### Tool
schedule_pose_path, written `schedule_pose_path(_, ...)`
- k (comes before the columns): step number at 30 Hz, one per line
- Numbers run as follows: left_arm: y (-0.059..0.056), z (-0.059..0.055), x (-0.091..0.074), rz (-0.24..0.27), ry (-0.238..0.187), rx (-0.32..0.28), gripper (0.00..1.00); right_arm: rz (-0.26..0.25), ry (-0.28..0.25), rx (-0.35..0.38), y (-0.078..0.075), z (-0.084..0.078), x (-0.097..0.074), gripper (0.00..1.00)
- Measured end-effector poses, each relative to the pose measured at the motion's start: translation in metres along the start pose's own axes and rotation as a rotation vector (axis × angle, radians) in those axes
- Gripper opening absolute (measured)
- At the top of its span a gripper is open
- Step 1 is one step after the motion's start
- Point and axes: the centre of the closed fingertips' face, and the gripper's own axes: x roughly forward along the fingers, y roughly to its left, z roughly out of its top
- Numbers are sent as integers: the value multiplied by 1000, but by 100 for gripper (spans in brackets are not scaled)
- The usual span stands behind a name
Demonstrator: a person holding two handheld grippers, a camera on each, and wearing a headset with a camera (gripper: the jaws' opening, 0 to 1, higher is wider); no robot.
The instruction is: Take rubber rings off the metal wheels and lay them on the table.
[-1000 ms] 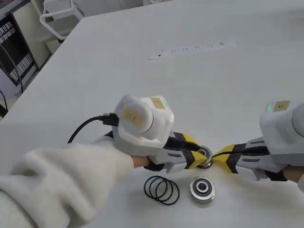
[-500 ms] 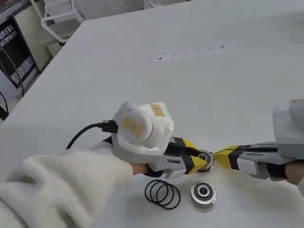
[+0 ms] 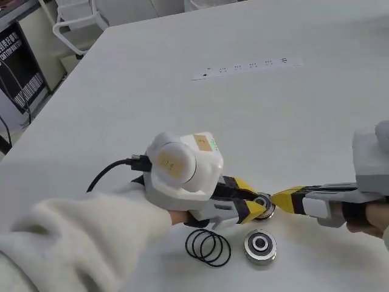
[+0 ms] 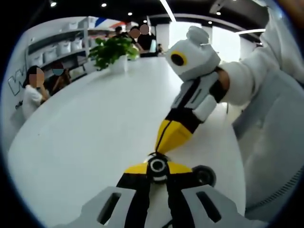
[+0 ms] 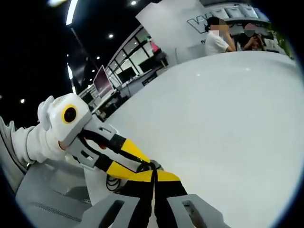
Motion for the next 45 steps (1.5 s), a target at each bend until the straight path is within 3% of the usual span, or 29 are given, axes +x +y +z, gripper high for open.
schedule_pose_path(18, 1, 0, 1, -1, -1, 5, 13, 30, 4, -33, 9, 2, 6, 0)
schedule_pose_path(24, 0, 1, 2, 3, -13, 4, 13, 50, -11, -77, 18, 6, 10, 0)
schedule_pose_path(27, 0, 1, 2, 6, -13, 4, 13, 25, 0, -118, 15, 3, 10, 0)
schedule_pose_path(32, 0, 2, 2, 14, -12, 6, 13, 12, -3, -107, 10, 4, 7, 0)
schedule_pose_path(36, 0, 2, 2, 26, -9, -29, 14, 3, -3, -91, 7, 3, 5, 0)
schedule_pose_path(41, -9, 11, -7, -7, -28, -37, 24, 0, -5, -93, 8, 6, 3, 0)
schedule_pose_path(45, -8, 17, -20, -11, -36, -13, 28, 1, -15, -97, 12, 11, -1, 0)
